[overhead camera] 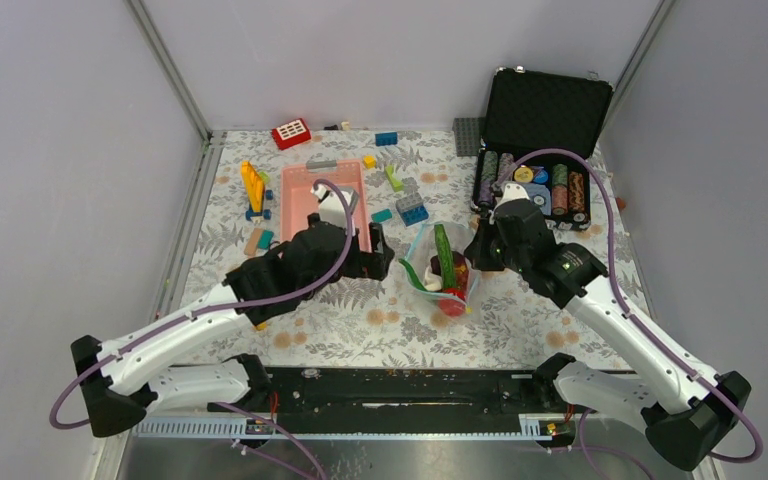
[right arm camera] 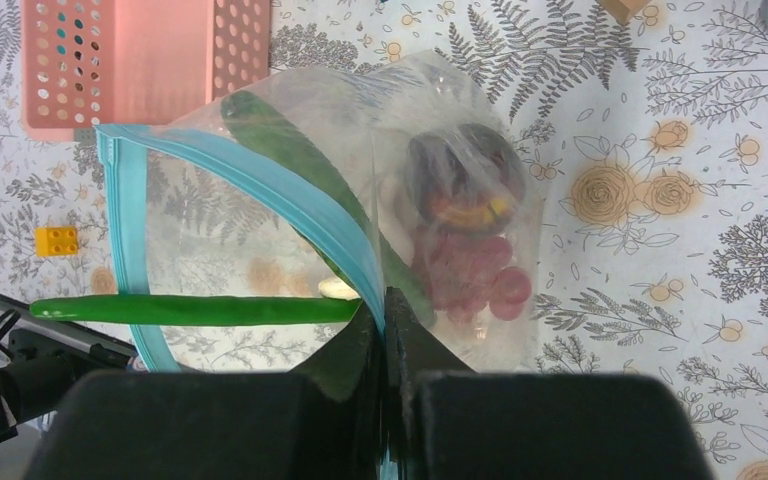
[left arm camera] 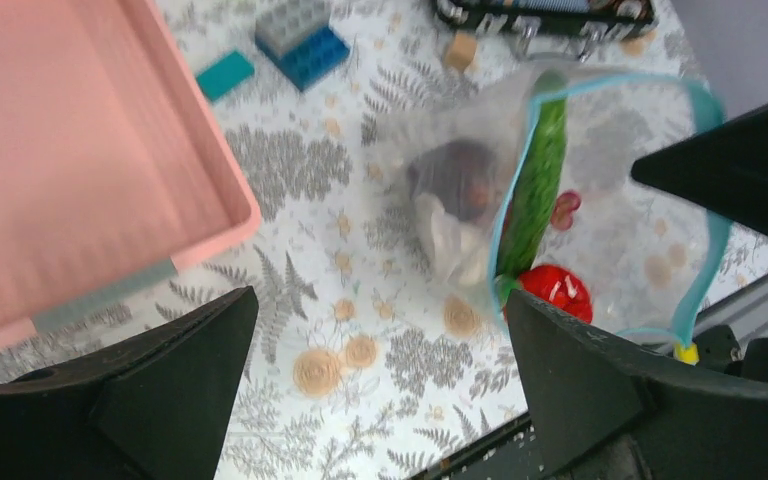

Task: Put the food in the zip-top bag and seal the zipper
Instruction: Adjust the fake food in the zipper food storage bag.

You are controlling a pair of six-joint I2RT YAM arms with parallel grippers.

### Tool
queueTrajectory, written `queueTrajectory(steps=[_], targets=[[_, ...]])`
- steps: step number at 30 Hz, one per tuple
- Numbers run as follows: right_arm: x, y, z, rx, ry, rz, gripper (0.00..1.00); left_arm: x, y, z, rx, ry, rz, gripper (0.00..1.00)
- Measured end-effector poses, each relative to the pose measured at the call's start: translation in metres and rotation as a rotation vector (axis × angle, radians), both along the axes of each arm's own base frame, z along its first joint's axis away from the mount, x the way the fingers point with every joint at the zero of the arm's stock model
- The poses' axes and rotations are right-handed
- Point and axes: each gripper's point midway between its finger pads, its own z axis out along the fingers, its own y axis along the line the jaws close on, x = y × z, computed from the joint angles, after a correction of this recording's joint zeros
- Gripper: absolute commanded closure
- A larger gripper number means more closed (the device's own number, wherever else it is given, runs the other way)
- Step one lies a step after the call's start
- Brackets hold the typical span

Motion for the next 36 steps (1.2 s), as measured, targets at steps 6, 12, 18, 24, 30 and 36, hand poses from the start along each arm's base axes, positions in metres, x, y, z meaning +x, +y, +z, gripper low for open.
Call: queueTrajectory(steps=[6, 12, 18, 24, 30, 36], targets=[[-0.001, -0.004, -0.005, -0.008, 0.002, -0.016, 0.98, -0.021, -0.011, -0.049, -0.044, 0.159, -0.039, 0.2], [-0.002, -0.005, -0.01, -0.01, 0.011, -0.022, 0.98, -0.027, -0.042, -0.081, -0.116, 0.289, -0.069, 0.26], [-0.004, -0.006, -0.01, -0.003, 0.006, -0.024, 0.98, -0.024, -0.065, -0.063, -0.253, 0.292, -0.097, 0.27], [-0.004, -0.006, -0.009, 0.001, 0.004, -0.024, 0.98, -0.023, -0.077, -0.058, -0.302, 0.297, -0.119, 0.37], [-0.005, -0.005, -0.007, 0.011, 0.0, -0.022, 0.98, -0.017, -0.09, -0.091, -0.231, 0.36, -0.103, 0.7], [-0.007, -0.006, -0.006, 0.022, -0.006, -0.025, 0.98, -0.017, -0.104, -0.101, -0.208, 0.402, -0.135, 1.0]])
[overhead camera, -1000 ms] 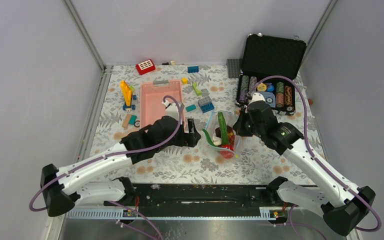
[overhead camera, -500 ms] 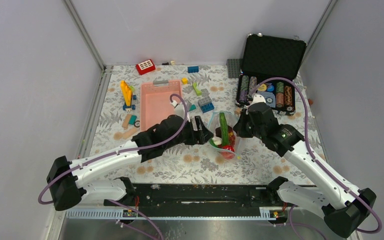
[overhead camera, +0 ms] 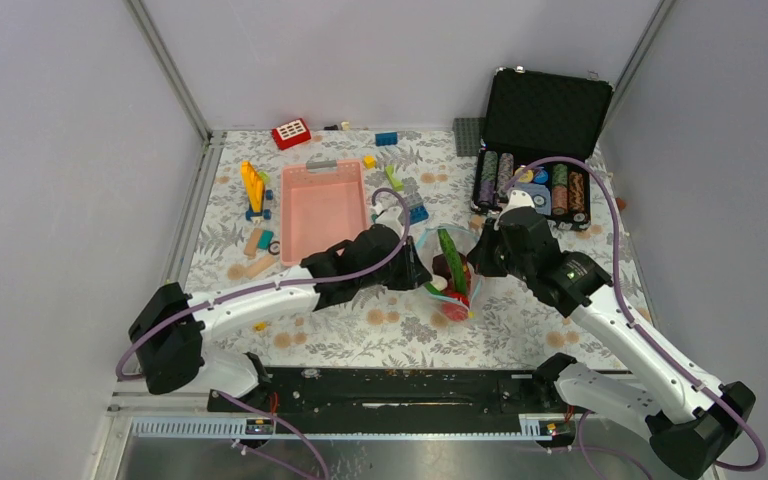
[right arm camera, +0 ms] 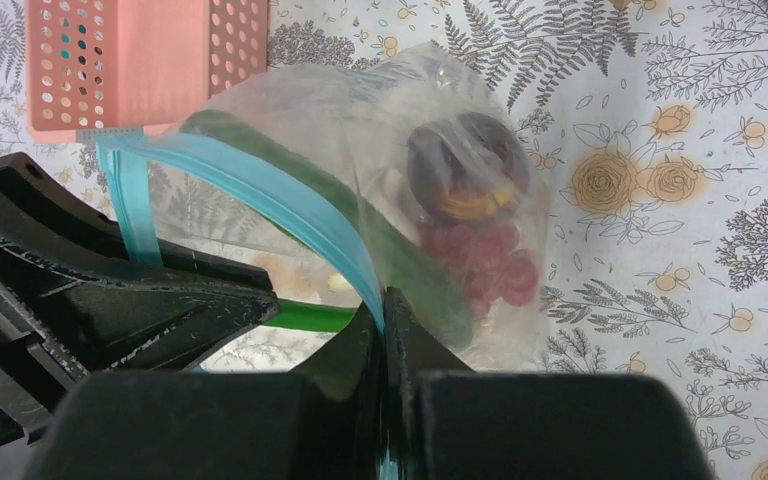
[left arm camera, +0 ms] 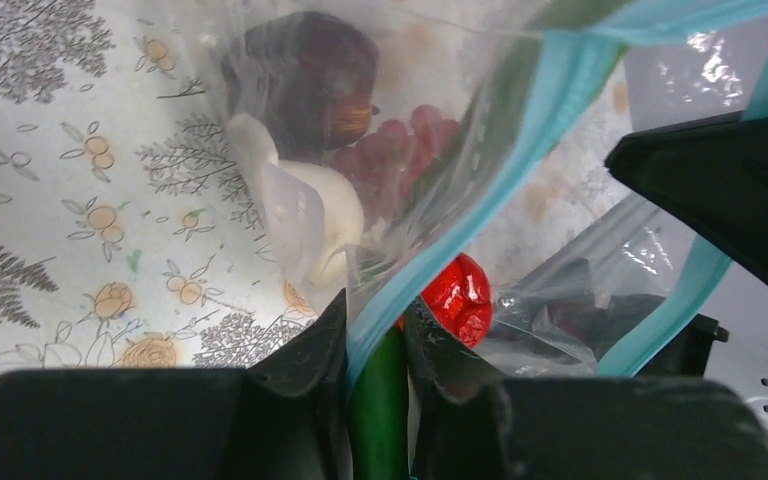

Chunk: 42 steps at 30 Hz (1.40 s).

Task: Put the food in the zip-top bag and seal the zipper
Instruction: Adjust the fake food in the zipper food storage bag.

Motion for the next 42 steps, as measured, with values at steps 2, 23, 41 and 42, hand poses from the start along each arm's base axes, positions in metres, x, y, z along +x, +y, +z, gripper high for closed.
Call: queueTrajectory(steps=[2, 23, 41, 42], targets=[[0.0, 0.0, 0.0, 0.002, 0.001, 0.001, 0.97, -0.001, -0.005, 0.004, -0.008, 0.002, -0.019, 1.0], [-0.065, 0.049, 0.026, 0.291, 0.008, 0.4, 0.38, 0.053, -0.01, 0.054, 0.26, -0.256, -0.554, 1.0], [-0.014, -0.011, 0.072, -0.127, -0.414, 0.319, 0.27, 0.014, -0.004, 0.054, 0.263, -0.375, -0.975, 0.97], [-0.012, -0.007, 0.073, -0.128, -0.425, 0.337, 0.28, 0.014, -0.005, 0.056, 0.262, -0.381, -0.976, 0.97]])
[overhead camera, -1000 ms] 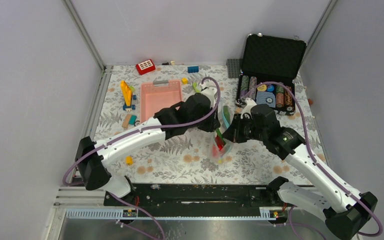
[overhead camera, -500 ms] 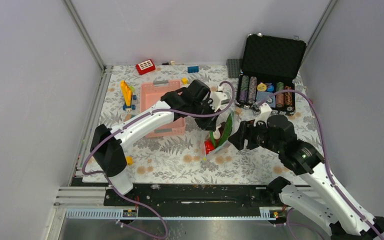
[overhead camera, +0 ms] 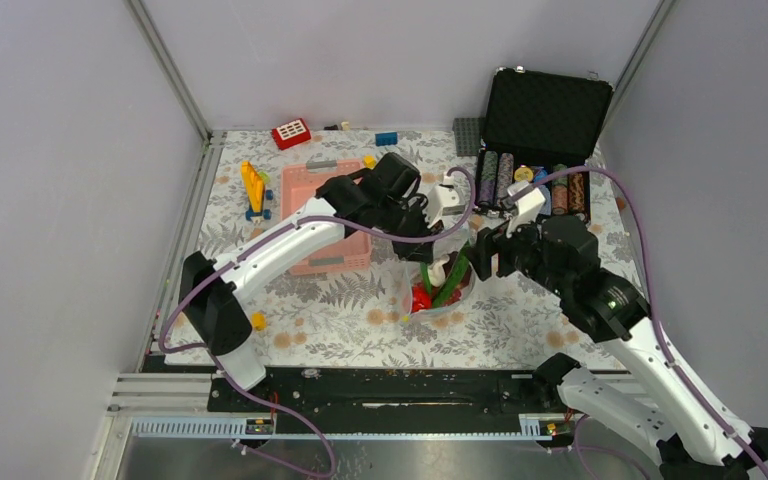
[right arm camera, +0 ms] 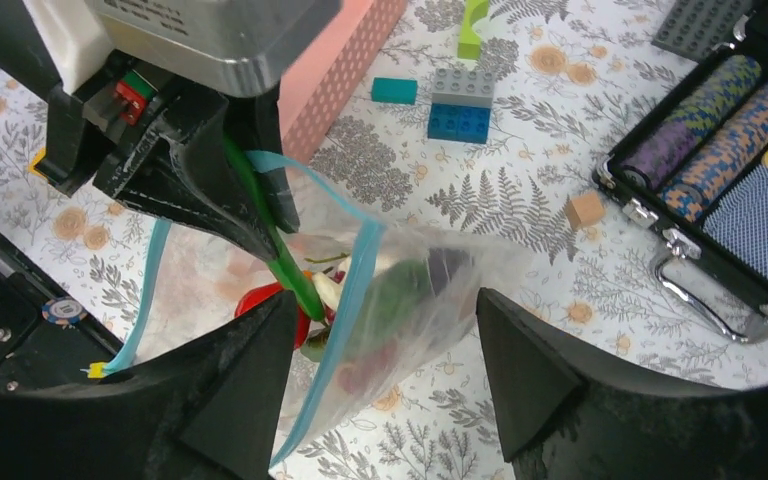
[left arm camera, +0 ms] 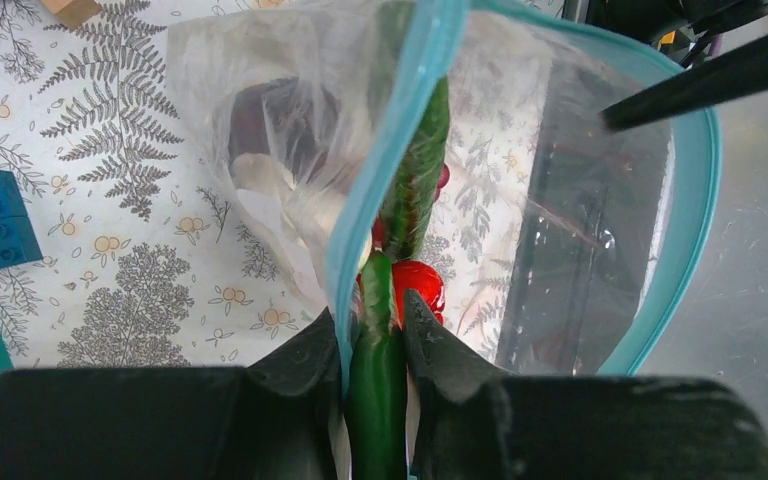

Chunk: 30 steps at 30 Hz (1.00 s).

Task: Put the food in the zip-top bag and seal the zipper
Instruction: Adjust the fake food in the zipper food storage bag.

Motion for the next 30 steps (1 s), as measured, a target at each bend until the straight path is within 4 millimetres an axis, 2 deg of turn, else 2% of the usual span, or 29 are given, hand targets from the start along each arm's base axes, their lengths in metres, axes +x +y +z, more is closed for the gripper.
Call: queueTrajectory(steps=[4, 7, 9, 13, 15, 16, 17, 18, 19, 24, 30], targets=[[0.01, 0.013, -0.003, -0.022, 0.001, 0.047, 0.31, 0.002, -0.003, 0.003, -0.008, -0.005, -0.006, 0.96], [0.022, 0.02, -0.009, -0.047, 0.016, 0.044, 0.42, 0.002, -0.004, -0.001, -0.001, 0.002, -0.012, 0.96], [0.03, 0.021, -0.013, -0.062, 0.026, 0.025, 0.65, 0.002, -0.005, -0.005, 0.004, 0.009, -0.016, 0.96], [0.039, 0.021, -0.016, -0.063, 0.03, -0.013, 1.0, 0.001, -0.006, -0.008, 0.003, 0.021, -0.028, 0.89], [0.043, 0.019, -0.018, -0.063, 0.036, -0.045, 1.0, -0.001, -0.007, -0.007, -0.003, 0.026, -0.037, 0.78], [0.045, 0.018, -0.019, -0.065, 0.038, -0.056, 1.0, -0.002, -0.008, -0.007, -0.006, 0.029, -0.04, 0.69], [0.046, 0.016, -0.02, -0.064, 0.04, -0.07, 1.0, -0.002, -0.008, -0.006, -0.01, 0.032, -0.043, 0.56], [0.048, 0.014, -0.02, -0.064, 0.041, -0.087, 1.0, -0.003, -0.008, -0.006, -0.012, 0.031, -0.046, 0.18], [0.049, 0.012, -0.02, -0.063, 0.042, -0.108, 1.0, -0.003, -0.009, -0.005, -0.017, 0.036, -0.042, 0.03], [0.051, -0.004, -0.023, -0.049, 0.08, -0.237, 1.0, -0.002, -0.009, -0.004, -0.059, 0.039, -0.005, 0.01], [0.049, -0.026, -0.025, -0.05, 0.174, -0.417, 1.0, -0.016, 0.021, 0.003, -0.16, 0.054, 0.117, 0.01]])
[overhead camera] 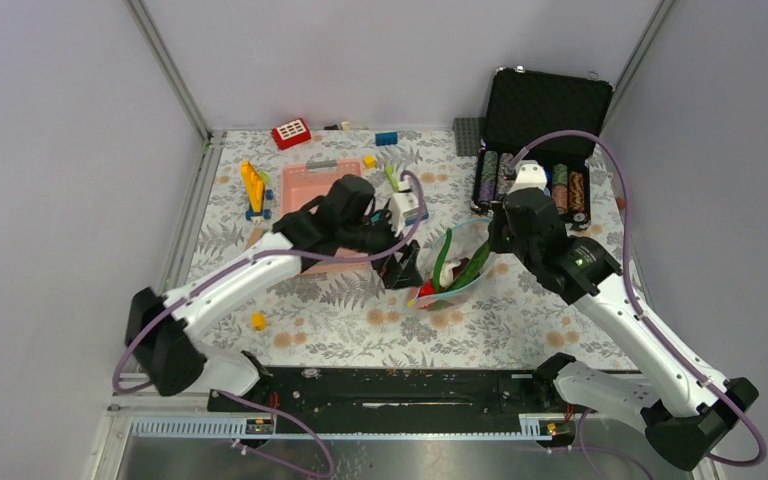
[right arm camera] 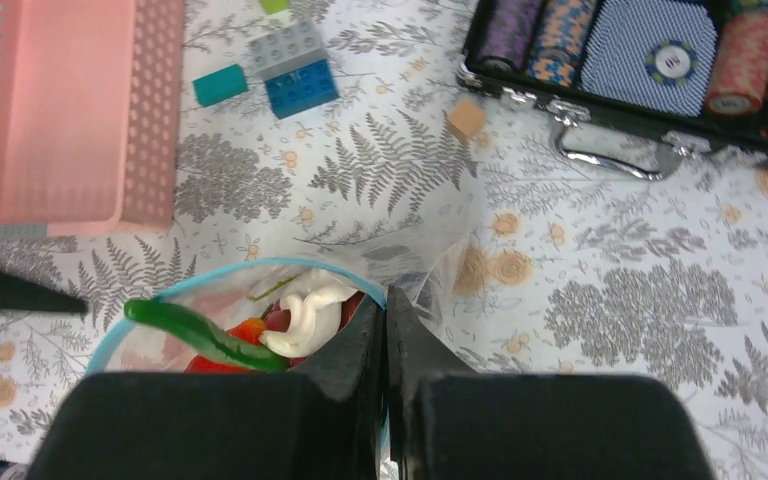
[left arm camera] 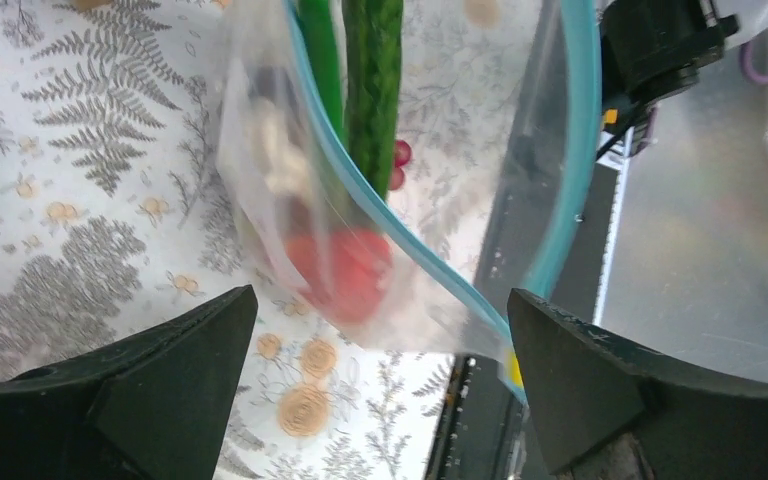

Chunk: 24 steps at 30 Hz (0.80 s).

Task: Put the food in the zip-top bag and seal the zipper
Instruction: Adjust the fake food in the zipper food storage bag.

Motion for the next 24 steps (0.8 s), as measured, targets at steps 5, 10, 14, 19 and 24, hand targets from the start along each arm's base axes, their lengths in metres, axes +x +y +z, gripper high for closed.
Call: queueTrajectory(steps=[5, 10, 14, 19, 24], targets=[[-0.004, -0.015, -0.007, -0.005, 0.049, -0.113, 1.0, -0.023, 0.021, 0.006, -0.118, 0.007, 0.093, 0.01], [-0.008, -0.02, -0.012, 0.001, 0.075, -0.152, 1.0, -0.026, 0.011, 0.012, -0.156, -0.021, 0.144, 0.01], [-0.011, -0.021, -0.013, 0.011, 0.085, -0.164, 1.0, -0.031, -0.006, 0.009, -0.153, -0.046, 0.135, 0.01], [-0.012, -0.021, -0.012, 0.018, 0.087, -0.169, 1.0, -0.043, -0.025, -0.008, -0.107, -0.038, 0.076, 0.01], [-0.012, -0.021, -0.012, 0.021, 0.087, -0.174, 1.0, -0.046, -0.029, -0.024, -0.04, -0.066, 0.085, 0.12]])
